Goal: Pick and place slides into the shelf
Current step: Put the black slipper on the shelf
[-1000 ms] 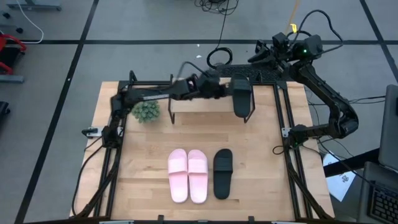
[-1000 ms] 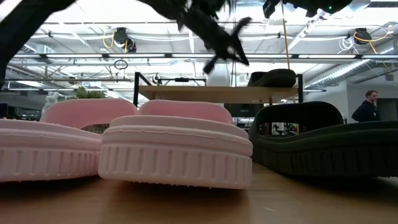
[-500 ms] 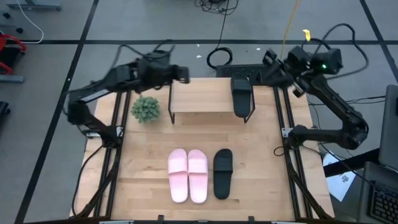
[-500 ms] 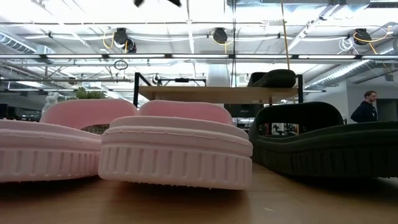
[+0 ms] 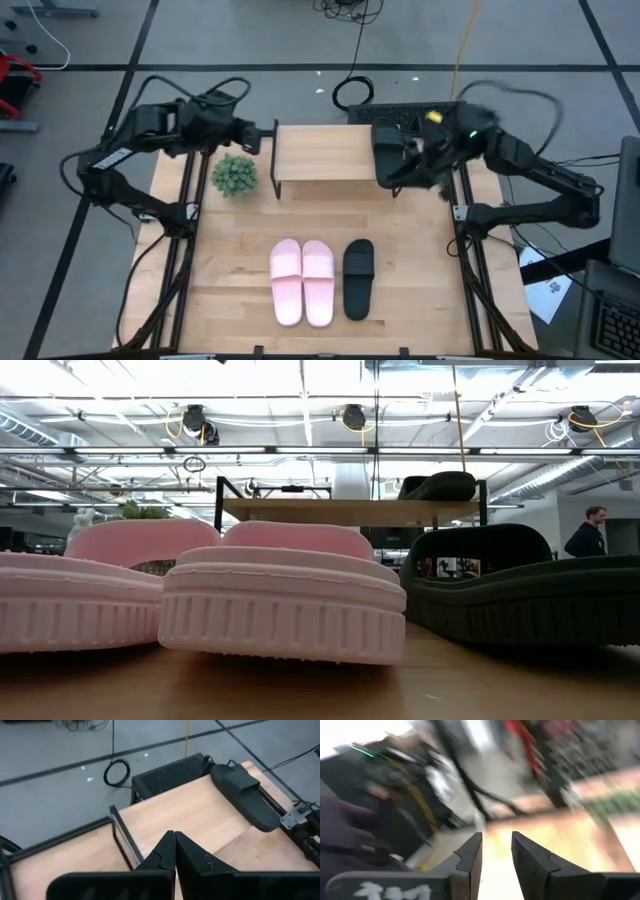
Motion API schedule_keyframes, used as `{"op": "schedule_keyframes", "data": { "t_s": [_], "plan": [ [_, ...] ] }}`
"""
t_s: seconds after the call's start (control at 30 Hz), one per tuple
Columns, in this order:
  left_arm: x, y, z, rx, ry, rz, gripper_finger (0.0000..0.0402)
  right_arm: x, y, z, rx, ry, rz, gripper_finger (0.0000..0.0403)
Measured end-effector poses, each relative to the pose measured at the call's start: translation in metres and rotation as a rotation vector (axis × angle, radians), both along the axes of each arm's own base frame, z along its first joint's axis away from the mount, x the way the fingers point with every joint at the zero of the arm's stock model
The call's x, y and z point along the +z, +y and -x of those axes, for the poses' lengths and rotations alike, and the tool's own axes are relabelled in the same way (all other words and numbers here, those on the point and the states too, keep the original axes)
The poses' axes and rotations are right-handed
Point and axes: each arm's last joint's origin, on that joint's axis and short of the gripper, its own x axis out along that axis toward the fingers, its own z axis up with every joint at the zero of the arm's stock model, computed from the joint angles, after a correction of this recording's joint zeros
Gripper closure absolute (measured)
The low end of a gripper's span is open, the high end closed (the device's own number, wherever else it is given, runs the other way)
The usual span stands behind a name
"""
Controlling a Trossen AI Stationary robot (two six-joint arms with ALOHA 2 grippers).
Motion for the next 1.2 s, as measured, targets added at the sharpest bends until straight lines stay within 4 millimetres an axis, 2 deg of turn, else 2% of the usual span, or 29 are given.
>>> {"op": "schedule_keyframes", "data": {
  "t_s": [0.1,0.3,0.4,0.53,0.67,0.9,1.2],
  "plan": [
    [0.008,-0.004,0.021,0.000,-0.008,-0.035,0.0397,-0.012,0.017,-0.008,-0.084,0.121,0.023,0.0310],
    [0.016,-0.010,0.057,0.045,-0.010,-0.080,0.0398,0.002,0.058,-0.018,-0.064,0.009,-0.024,0.0310],
    [0.017,-0.012,0.066,0.057,-0.007,-0.090,0.0400,-0.009,0.073,-0.017,-0.155,0.147,-0.066,0.0310],
    [0.017,-0.012,0.066,0.042,0.015,-0.105,0.0392,-0.038,0.095,-0.023,-0.281,0.428,-0.120,0.0310],
    [0.016,-0.011,0.065,0.033,0.038,-0.123,0.0392,-0.061,0.123,-0.038,-0.274,0.602,-0.170,0.0310],
    [0.017,-0.010,0.065,0.054,0.055,-0.153,0.0394,-0.092,0.162,-0.053,-0.269,0.787,-0.214,0.0310],
    [0.015,-0.009,0.059,0.058,0.072,-0.154,0.0385,-0.129,0.195,-0.066,-0.272,0.937,-0.138,0.0310]
  ]
}}
